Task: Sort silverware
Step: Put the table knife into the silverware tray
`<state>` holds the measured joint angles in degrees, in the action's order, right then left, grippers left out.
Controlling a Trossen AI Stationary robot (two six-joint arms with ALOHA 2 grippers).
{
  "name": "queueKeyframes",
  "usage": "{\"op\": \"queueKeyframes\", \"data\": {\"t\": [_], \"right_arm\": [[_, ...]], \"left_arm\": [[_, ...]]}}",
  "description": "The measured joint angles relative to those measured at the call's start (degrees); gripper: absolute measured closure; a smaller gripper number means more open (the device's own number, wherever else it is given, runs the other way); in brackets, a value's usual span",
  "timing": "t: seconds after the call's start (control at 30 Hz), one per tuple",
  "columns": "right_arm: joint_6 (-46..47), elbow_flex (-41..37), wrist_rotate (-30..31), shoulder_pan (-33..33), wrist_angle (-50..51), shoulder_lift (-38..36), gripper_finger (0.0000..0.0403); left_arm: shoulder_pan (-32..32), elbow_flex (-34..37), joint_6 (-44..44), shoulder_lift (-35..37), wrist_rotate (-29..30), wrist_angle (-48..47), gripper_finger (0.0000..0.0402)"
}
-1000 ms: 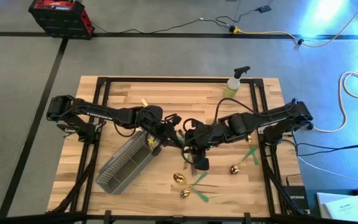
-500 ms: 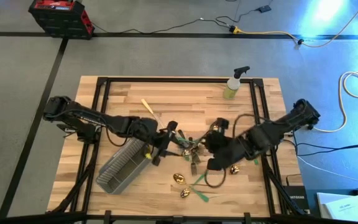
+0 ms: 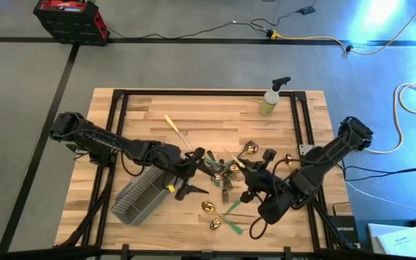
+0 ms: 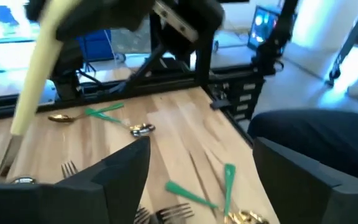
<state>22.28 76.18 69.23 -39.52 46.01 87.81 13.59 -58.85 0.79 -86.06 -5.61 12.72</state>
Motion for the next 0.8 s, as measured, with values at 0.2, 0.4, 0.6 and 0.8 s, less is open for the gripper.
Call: {"op": "queueKeyframes", "data": {"t": [0.2,0.4,0.6,0.8], "right_arm": [[-7.9,-1.5,6.8,0.2,-14.9,0.0,0.0375],[-11.0,-1.5,11.0,0.2,-25.9,0.0,0.0375],[-7.1,-1.5,11.5,0.9,-31.7,0.0,0.0375],[-0.7,-1.5,11.5,1.8,-33.1,0.0,0.0369]], "left_arm": [[-2.3,0.0,9.2,0.0,5.9,1.7,0.0133],[-4.0,0.0,16.4,0.0,7.3,6.4,0.0137],[-2.0,0.0,0.1,-0.1,17.3,7.7,0.0137],[0.2,0.1,-13.6,0.0,23.6,12.6,0.0137]]}}
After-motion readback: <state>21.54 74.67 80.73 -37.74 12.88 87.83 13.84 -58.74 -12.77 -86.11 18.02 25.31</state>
